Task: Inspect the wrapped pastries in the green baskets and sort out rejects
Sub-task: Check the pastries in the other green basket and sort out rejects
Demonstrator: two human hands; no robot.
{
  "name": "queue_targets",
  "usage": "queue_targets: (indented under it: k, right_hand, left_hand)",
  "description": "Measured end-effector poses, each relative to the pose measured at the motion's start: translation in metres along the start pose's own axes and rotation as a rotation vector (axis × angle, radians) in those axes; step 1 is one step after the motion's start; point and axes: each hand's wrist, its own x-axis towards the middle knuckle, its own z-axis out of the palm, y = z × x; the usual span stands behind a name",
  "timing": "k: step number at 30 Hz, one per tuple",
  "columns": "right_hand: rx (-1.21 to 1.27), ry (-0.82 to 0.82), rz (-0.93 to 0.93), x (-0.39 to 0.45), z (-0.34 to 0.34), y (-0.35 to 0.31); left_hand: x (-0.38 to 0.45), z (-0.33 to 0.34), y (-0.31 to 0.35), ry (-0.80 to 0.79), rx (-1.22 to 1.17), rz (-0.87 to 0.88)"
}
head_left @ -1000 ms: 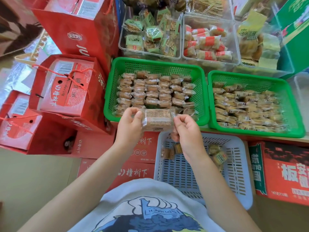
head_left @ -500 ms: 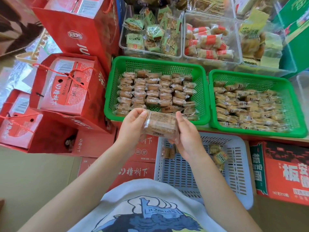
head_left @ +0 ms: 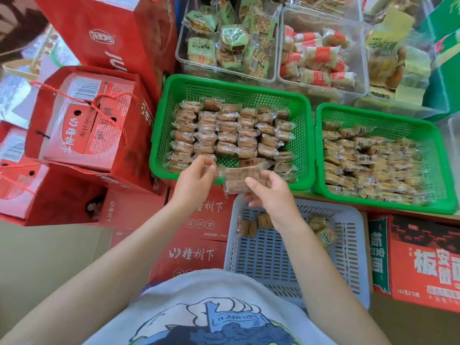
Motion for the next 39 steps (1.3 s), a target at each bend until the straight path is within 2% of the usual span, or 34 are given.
queue_targets:
  k: [3, 6, 8, 12, 14, 17, 20, 22, 24, 27, 30, 32, 35, 37, 39]
  right_hand:
    - [-0.232, 0.172, -0.173, 0.024, -0.006, -0.007]
    - [-0.301, 0.13, -0.305, 0.049, 0.001, -0.015]
    - [-0.446, 0.084, -0.361, 0.07, 0.011, -0.012]
    - [-0.791, -0.037, -0.389, 0.102, 0.027, 0.005]
    - [-0.869, -0.05, -0.433, 0.107, 0.031, 0.013]
    - [-0.883, -0.033, -0.517, 0.11, 0.031, 0.017]
    - [-0.813, 0.127, -0.526, 0.112, 0.019, 0.018]
    - [-0.852, 0.311, -0.533, 0.113, 0.008, 0.018]
    - [-0.936, 0.385, -0.479, 0.115, -0.003, 0.017]
    - [-1.128, 0.207, -0.305, 0.116, -0.005, 0.018]
    - [-1.175, 0.052, -0.319, 0.114, 0.002, 0.017]
    - [-1.174, 0.02, -0.327, 0.114, 0.006, 0.014]
    - [-1.172, 0.094, -0.424, 0.111, 0.008, 0.011]
    - [-1.043, 0.083, -0.48, 0.108, 0.014, 0.009]
    - [-0.986, -0.018, -0.407, 0.106, 0.023, 0.008]
  left_hand:
    - [0.027, -0.002, -0.015, -0.061, 0.413, 0.113]
    - [0.047, -0.001, -0.031, -0.178, 0.763, 0.187]
    - [0.055, 0.0, -0.04, -0.195, 0.843, 0.167]
    - [0.057, 0.003, -0.041, -0.108, 0.777, 0.137]
    - [0.056, 0.005, -0.04, -0.087, 0.764, 0.169]
    - [0.057, 0.007, -0.042, -0.136, 0.814, 0.28]
    - [0.062, 0.013, -0.043, -0.225, 0.886, 0.338]
    - [0.065, 0.015, -0.041, -0.251, 0.935, 0.34]
    - [0.067, 0.017, -0.04, -0.261, 0.955, 0.336]
    - [0.068, 0.018, -0.039, -0.289, 0.988, 0.3]
    - [0.071, 0.018, -0.036, -0.319, 1.016, 0.266]
    - [0.075, 0.019, -0.036, -0.335, 1.002, 0.251]
    - [0.074, 0.017, -0.038, -0.323, 0.959, 0.268]
    - [0.069, 0.013, -0.042, -0.246, 0.869, 0.307]
    - [0.06, 0.007, -0.047, -0.142, 0.789, 0.333]
